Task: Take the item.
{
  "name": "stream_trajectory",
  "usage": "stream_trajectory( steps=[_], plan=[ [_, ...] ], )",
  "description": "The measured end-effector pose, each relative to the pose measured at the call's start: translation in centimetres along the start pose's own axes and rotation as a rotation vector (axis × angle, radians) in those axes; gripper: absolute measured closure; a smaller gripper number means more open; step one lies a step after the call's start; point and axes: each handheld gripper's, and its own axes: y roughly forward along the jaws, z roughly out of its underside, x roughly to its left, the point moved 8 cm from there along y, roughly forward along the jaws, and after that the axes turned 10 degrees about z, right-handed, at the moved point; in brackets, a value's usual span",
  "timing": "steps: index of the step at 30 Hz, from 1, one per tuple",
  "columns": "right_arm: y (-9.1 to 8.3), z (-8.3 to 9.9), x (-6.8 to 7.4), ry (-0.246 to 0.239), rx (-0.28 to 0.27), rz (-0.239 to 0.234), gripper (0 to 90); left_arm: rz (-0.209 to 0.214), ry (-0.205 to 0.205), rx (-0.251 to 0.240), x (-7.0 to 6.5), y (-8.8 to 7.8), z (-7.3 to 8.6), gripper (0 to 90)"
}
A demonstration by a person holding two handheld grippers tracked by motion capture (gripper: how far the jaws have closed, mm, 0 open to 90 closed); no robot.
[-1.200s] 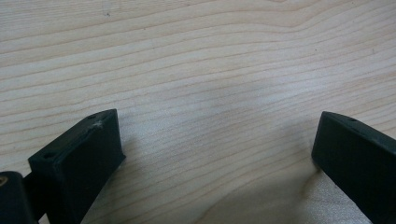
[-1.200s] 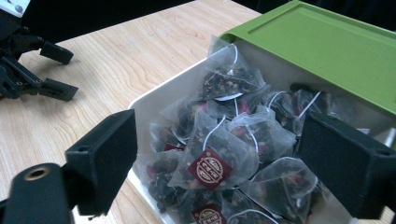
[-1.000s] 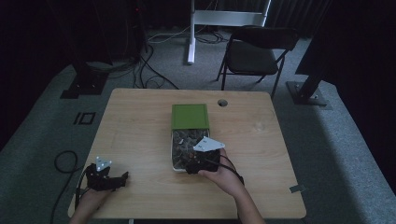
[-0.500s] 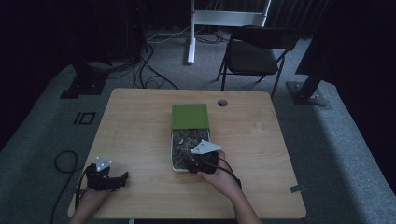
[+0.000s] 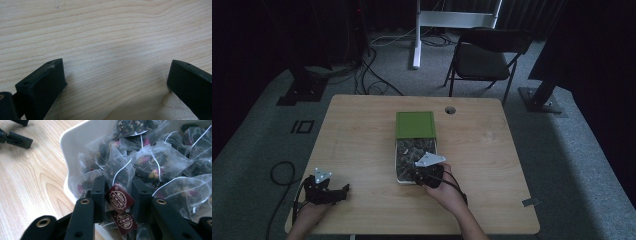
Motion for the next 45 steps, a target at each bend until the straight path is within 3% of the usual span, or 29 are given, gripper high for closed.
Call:
stream_trajectory(
  steps=[26, 34, 41, 45],
  plan=[
    [-2.5, -2.7, -0.9, 0.051, -0.099, -0.011, 74.3, 0.000, 0.002, 0.002, 0.0, 0.0, 0.0, 2.2],
    [-3.0, -3.7, -1.4, 0.074, -0.168, 0.000, 74.3, 0.000, -0.001, -0.001, 0.0, 0.0, 0.0, 2.2],
    [-3.8, -4.8, -2.1, 0.121, -0.272, 0.023, 74.2, 0.000, 0.000, 0.000, 0.0, 0.0, 0.0, 2.2],
    [-4.0, -5.0, -2.5, 0.131, -0.291, 0.031, 74.2, 0.000, 0.000, 0.000, 0.0, 0.0, 0.0, 2.2]
  ],
)
